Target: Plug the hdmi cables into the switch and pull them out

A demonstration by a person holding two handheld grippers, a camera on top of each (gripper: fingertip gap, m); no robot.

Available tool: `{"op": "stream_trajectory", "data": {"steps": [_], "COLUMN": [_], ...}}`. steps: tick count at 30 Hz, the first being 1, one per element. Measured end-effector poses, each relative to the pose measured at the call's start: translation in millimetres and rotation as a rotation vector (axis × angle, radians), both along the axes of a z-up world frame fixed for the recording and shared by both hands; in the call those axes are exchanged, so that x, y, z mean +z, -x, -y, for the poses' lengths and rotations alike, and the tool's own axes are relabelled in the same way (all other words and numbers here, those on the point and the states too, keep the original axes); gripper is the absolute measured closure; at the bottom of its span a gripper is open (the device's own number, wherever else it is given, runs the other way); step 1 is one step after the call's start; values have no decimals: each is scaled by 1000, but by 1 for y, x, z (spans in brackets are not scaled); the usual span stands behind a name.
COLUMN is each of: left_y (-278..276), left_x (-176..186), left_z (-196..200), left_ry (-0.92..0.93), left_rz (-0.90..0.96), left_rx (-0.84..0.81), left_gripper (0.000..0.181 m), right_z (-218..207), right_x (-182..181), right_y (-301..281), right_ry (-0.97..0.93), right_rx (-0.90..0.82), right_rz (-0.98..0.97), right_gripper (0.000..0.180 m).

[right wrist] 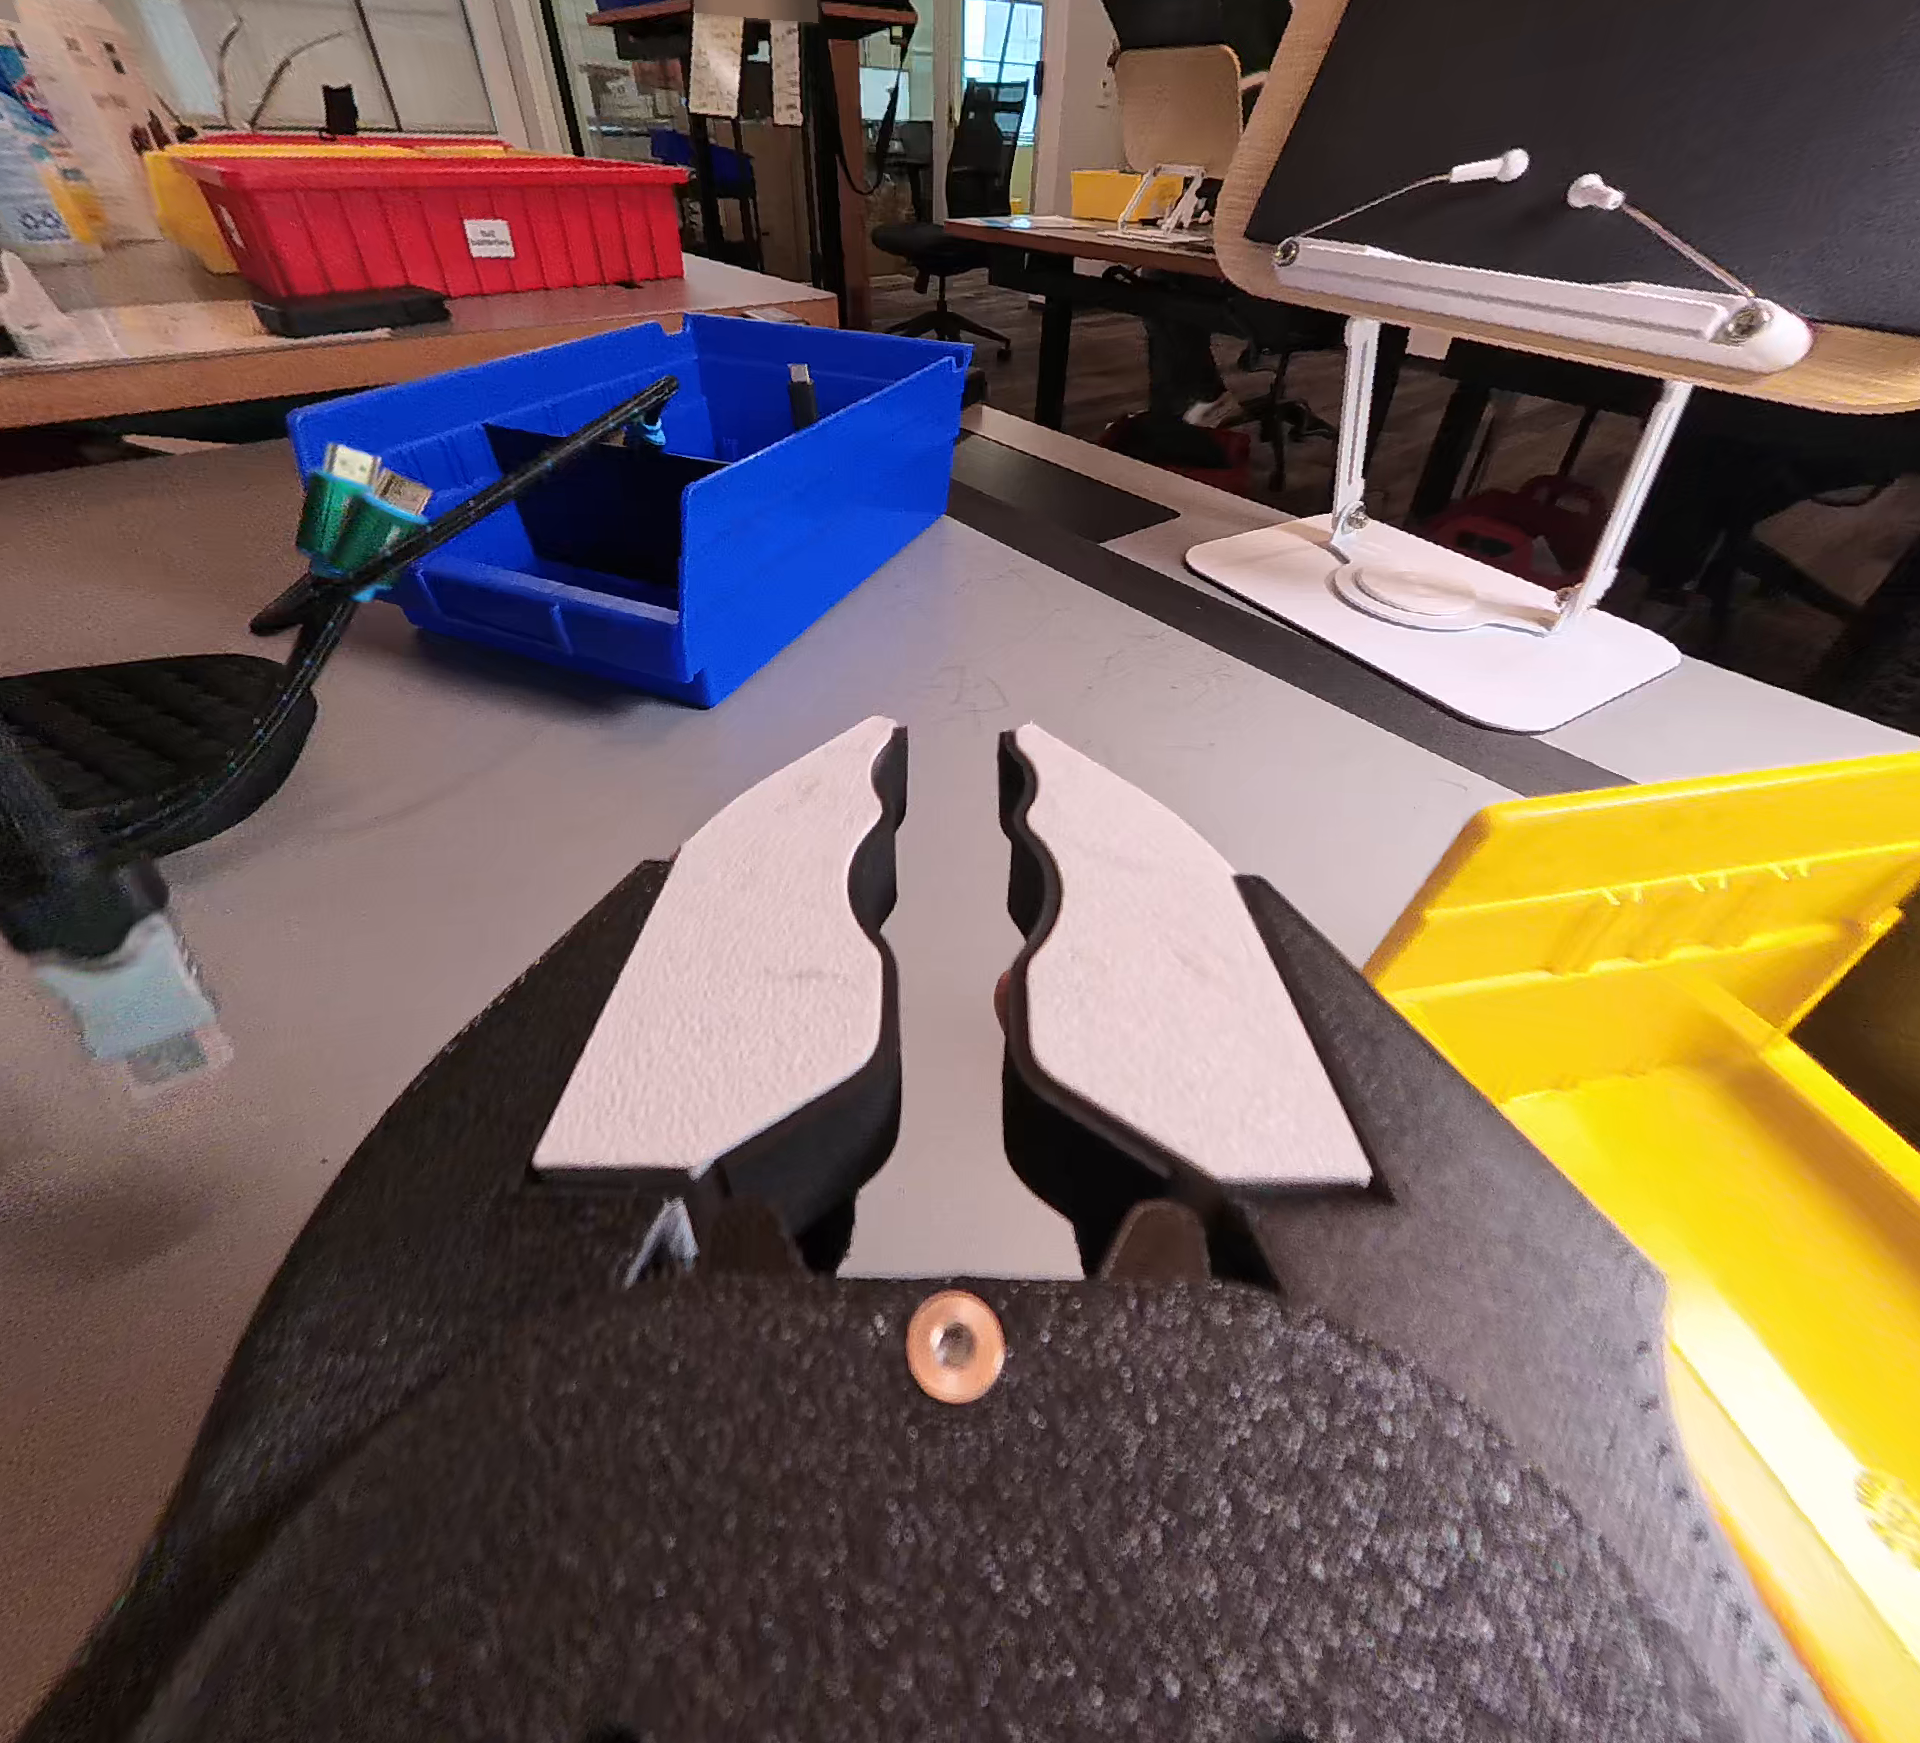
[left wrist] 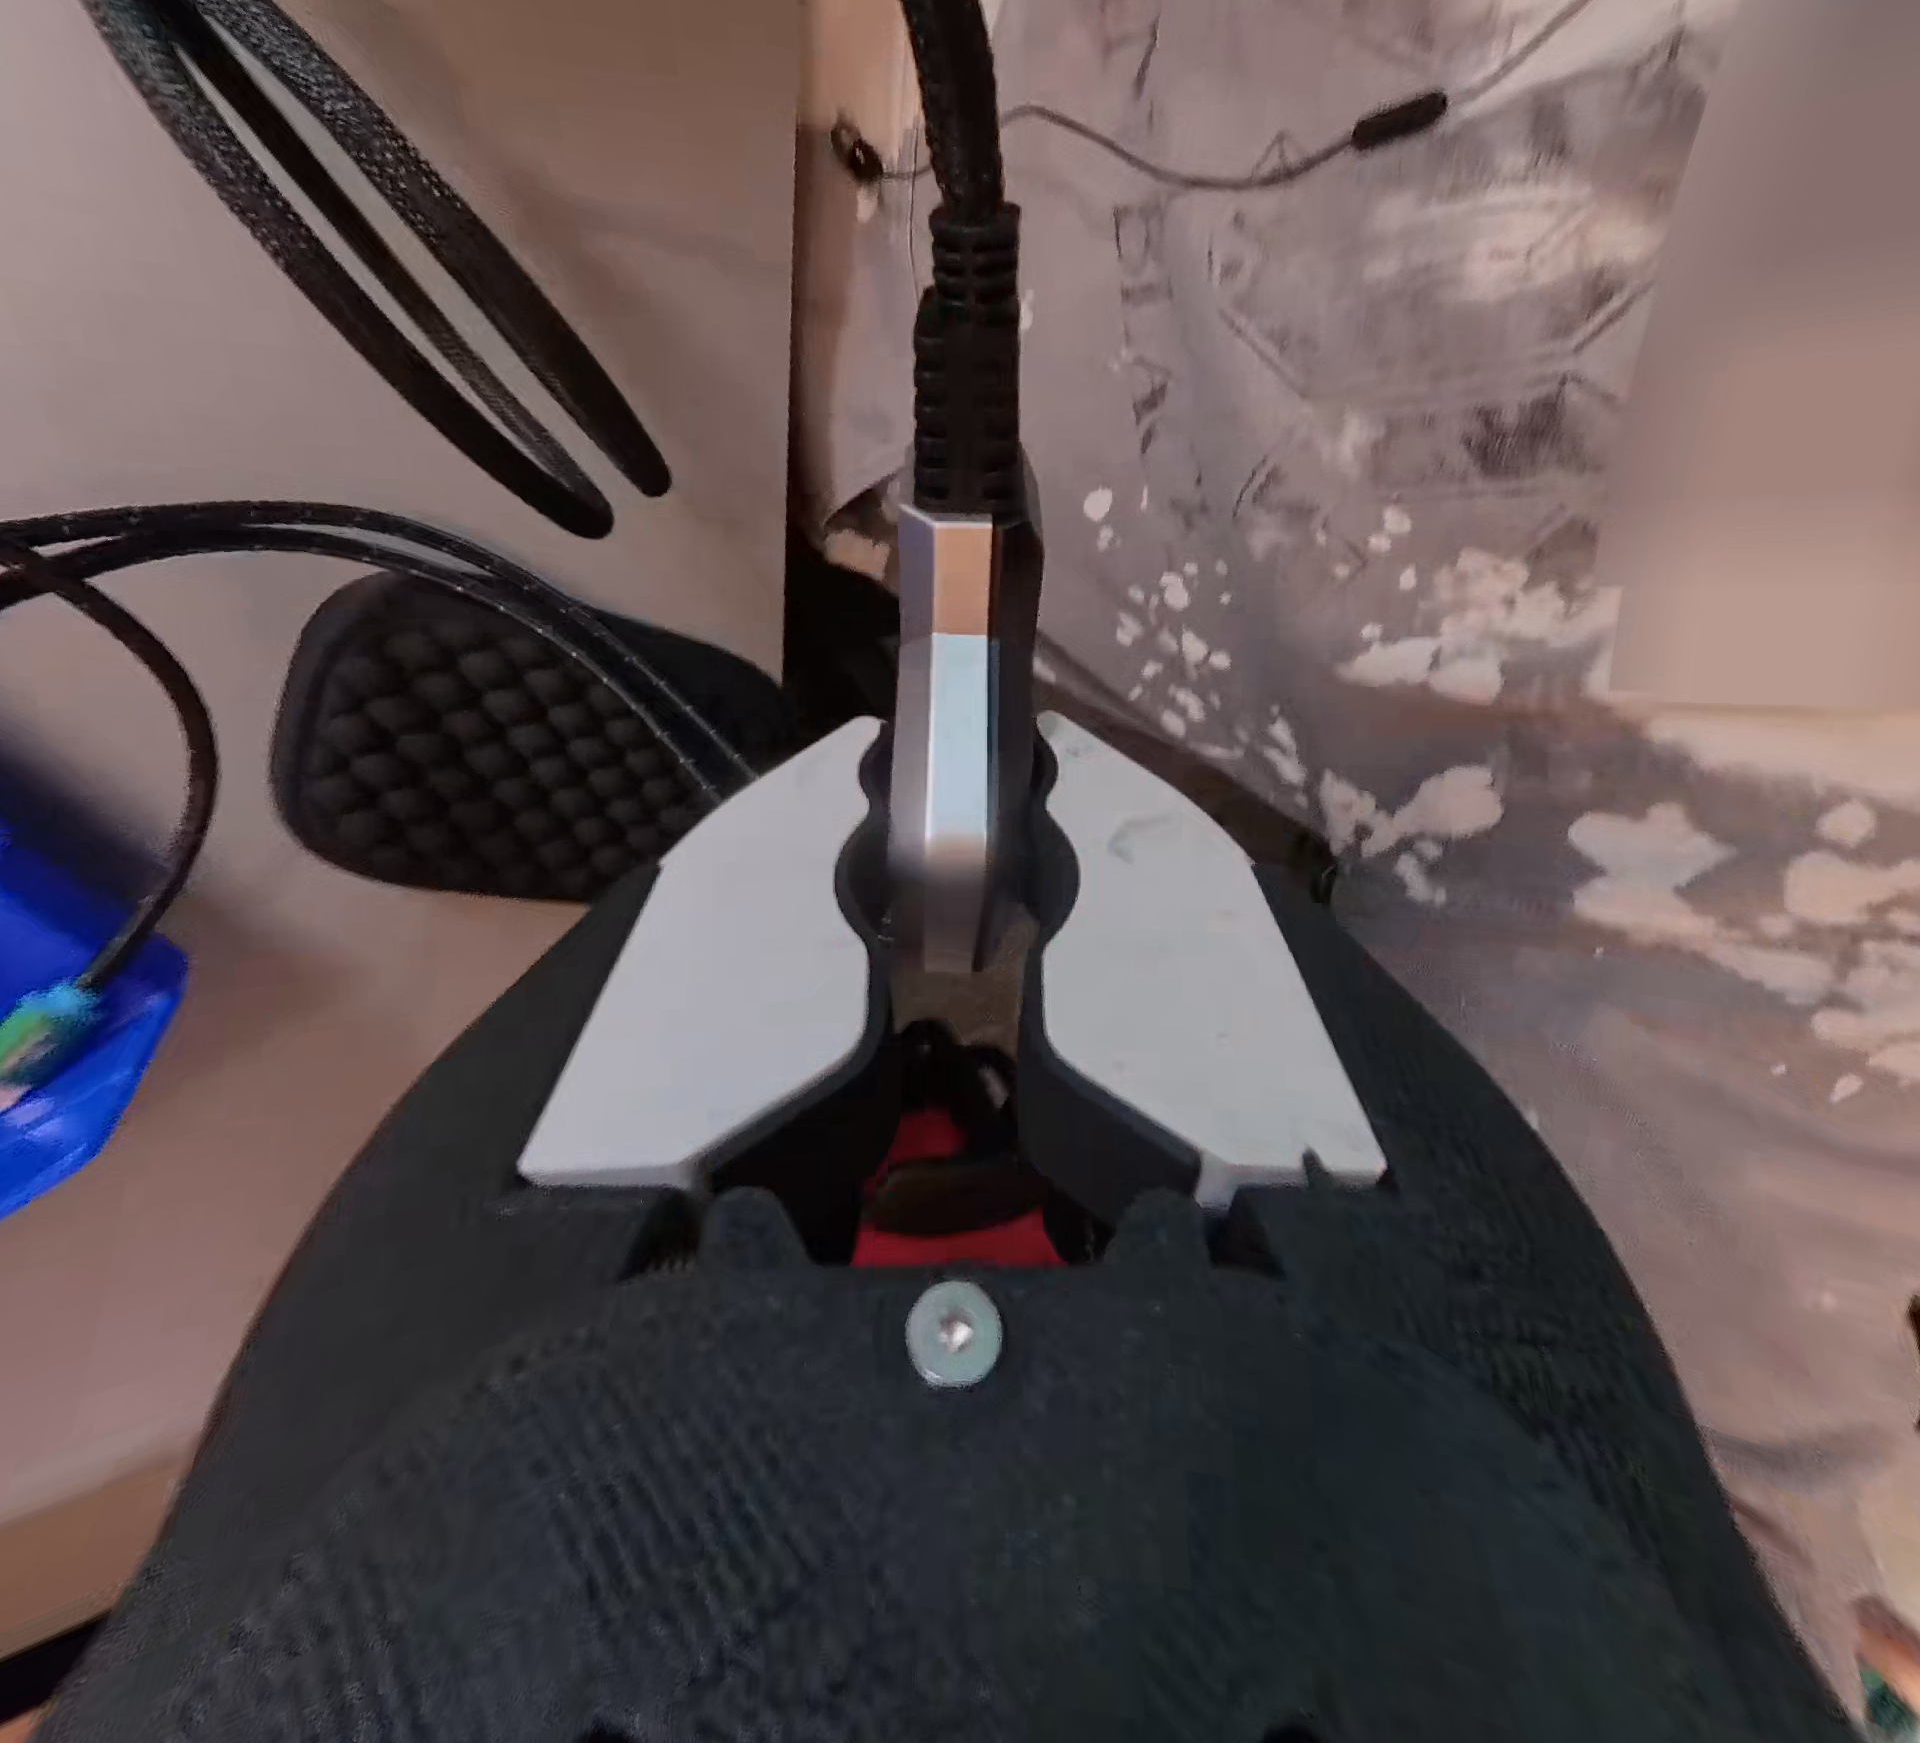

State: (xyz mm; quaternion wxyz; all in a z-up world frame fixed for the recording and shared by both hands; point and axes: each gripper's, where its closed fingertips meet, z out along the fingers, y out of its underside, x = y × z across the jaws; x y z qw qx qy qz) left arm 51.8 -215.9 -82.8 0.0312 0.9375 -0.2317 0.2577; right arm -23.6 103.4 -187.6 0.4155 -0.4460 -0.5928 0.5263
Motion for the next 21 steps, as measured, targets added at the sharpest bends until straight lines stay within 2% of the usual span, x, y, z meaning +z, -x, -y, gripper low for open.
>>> {"op": "stream_trajectory", "data": {"steps": [5, 7, 12, 14, 18, 21], "left_y": [6, 9, 18, 17, 20, 16], "left_x": [22, 22, 13, 9, -6, -12], "left_z": [7, -1, -23, -33, -57, -89], "left_ry": [-5, -5, -80, -111, -187, -315], "left_rz": [-88, -74, -58, -45, -60, -36], "left_rx": [-215, -197, -201, -200, -190, -132], "left_gripper": [158, 159, 158, 158, 158, 157], "right_z": [10, 21, 80, 94, 99, 102], "right_x": [1, 6, 22, 37, 85, 102], "right_y": [-2, -5, -36, -49, -75, -94], "right_ry": [7, 18, 44, 38, -91, -264], "right_rx": [54, 117, 476, 553, 529, 449], "right_rz": [-2, -20, -39, -70, -174, -121], "right_gripper": [163, 162, 150, 142, 131, 134]}}
